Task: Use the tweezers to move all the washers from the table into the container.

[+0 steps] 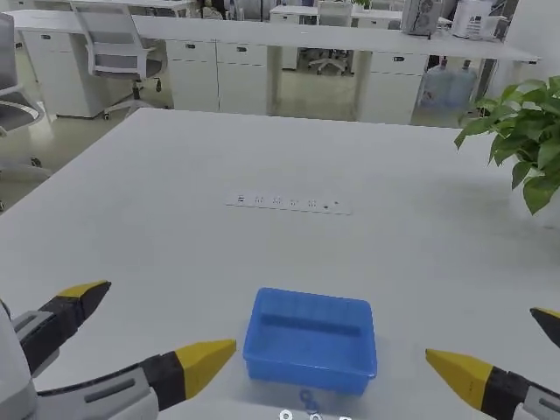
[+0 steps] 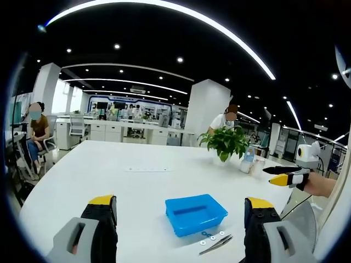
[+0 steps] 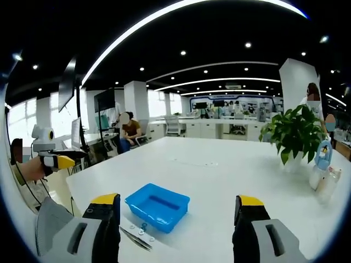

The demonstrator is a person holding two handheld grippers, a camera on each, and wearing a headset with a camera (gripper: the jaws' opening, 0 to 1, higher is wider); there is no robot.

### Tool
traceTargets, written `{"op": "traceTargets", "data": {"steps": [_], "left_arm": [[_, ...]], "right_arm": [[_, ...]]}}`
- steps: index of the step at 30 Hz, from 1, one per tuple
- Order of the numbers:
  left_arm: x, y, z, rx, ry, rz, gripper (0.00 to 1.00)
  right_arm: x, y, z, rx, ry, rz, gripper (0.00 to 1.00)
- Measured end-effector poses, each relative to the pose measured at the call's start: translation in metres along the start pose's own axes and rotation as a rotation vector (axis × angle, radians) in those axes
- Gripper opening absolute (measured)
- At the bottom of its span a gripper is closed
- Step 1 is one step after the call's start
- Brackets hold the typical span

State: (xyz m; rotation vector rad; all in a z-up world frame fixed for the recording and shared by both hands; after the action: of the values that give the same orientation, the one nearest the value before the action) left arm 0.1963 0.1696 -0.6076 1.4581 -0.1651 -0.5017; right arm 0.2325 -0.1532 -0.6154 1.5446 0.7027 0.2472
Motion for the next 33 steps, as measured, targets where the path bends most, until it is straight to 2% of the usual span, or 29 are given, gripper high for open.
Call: {"op": "traceTargets", "data": {"steps": [13,17,20,25,31,33], "left_arm": [[0.011,0.001,0.003,0.001,-0.024,-0.014,0.99],[0.012,0.000,0.002,0.002,-0.028,-0.020,0.99],[0.012,-0.003,0.001,-0.002,-0.027,-0.028,0.99],[0.017,-0.009,-0.001,0.000,-0.031,-0.054,0.99],[0.028,-0.016,0.000,0.043,-0.055,-0.106,0.99],[0.031,-0.017,0.000,0.044,-0.070,-0.111,0.99]], "right_arm": [[0.000,0.000,0.002,0.006,-0.005,-0.003,0.84],[0.004,-0.003,0.002,0.006,-0.002,-0.021,0.84],[0.007,-0.002,0.001,-0.011,-0.005,-0.020,0.80],[0.013,-0.002,0.002,-0.015,-0.002,-0.030,0.77],[0.026,-0.006,0.000,-0.027,0.033,-0.065,0.75],[0.030,-0.007,-0.003,-0.041,0.044,-0.077,0.74]]}}
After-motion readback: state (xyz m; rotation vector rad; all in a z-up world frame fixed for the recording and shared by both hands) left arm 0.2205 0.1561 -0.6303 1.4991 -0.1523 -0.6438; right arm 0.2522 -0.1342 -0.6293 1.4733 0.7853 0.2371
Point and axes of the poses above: the centre of the closed fingertips' face, and the gripper's own axes: x roughly forward along the fingers, z roughly to its right, y roughly out of its top, the point moved 6 cm from there along -x, roughly backward along the fingers, and after that the axes turned 3 degrees about x, right-handed, at the moved point
